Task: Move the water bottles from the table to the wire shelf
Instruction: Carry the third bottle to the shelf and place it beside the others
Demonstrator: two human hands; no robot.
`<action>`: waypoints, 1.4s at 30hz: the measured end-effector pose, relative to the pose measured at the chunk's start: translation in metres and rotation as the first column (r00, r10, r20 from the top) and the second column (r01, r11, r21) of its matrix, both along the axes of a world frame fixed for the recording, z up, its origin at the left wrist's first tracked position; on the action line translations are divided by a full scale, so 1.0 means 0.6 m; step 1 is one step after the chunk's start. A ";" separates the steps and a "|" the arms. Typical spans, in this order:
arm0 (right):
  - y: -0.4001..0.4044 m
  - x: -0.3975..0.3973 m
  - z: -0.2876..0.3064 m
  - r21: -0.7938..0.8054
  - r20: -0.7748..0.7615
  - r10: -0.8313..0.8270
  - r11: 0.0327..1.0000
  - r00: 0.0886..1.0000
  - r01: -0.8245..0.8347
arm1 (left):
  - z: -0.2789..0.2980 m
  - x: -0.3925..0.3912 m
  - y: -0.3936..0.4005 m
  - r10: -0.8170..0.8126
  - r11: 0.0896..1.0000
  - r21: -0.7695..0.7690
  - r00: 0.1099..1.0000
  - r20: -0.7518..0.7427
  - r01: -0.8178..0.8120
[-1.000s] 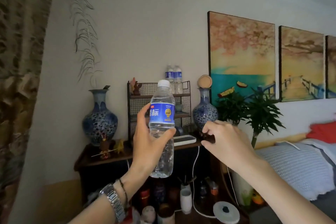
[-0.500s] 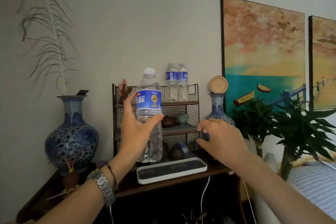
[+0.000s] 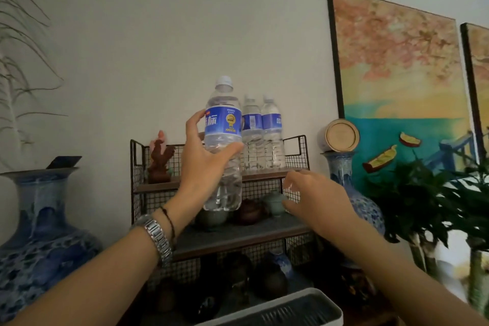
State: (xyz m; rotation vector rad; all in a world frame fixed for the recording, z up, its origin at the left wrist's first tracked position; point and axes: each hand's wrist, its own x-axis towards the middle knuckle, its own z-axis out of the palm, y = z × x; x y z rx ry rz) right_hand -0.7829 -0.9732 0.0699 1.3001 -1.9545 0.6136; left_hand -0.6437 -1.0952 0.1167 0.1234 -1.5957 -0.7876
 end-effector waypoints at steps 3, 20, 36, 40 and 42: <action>-0.035 -0.032 0.009 -0.004 0.024 0.028 1.000 0.999 -0.028 | 0.024 -0.031 -0.032 -0.006 1.000 0.011 1.000 0.008 0.006; -0.149 -0.139 0.045 0.071 0.018 0.187 0.980 0.982 -0.188 | 0.085 -0.167 -0.155 0.070 0.997 -0.014 0.996 -0.057 -0.071; -0.165 -0.156 0.007 -0.024 -0.096 0.192 0.981 0.977 -0.195 | 0.074 -0.220 -0.228 0.185 0.982 -0.036 0.982 0.049 -0.183; -0.167 -0.159 -0.001 -0.039 -0.105 0.191 0.980 0.976 -0.196 | 0.074 -0.233 -0.247 0.215 0.976 -0.043 0.974 0.070 -0.212; -0.168 -0.159 -0.004 -0.038 -0.101 0.197 0.979 0.975 -0.201 | 0.075 -0.237 -0.254 0.230 0.973 -0.042 0.968 0.102 -0.227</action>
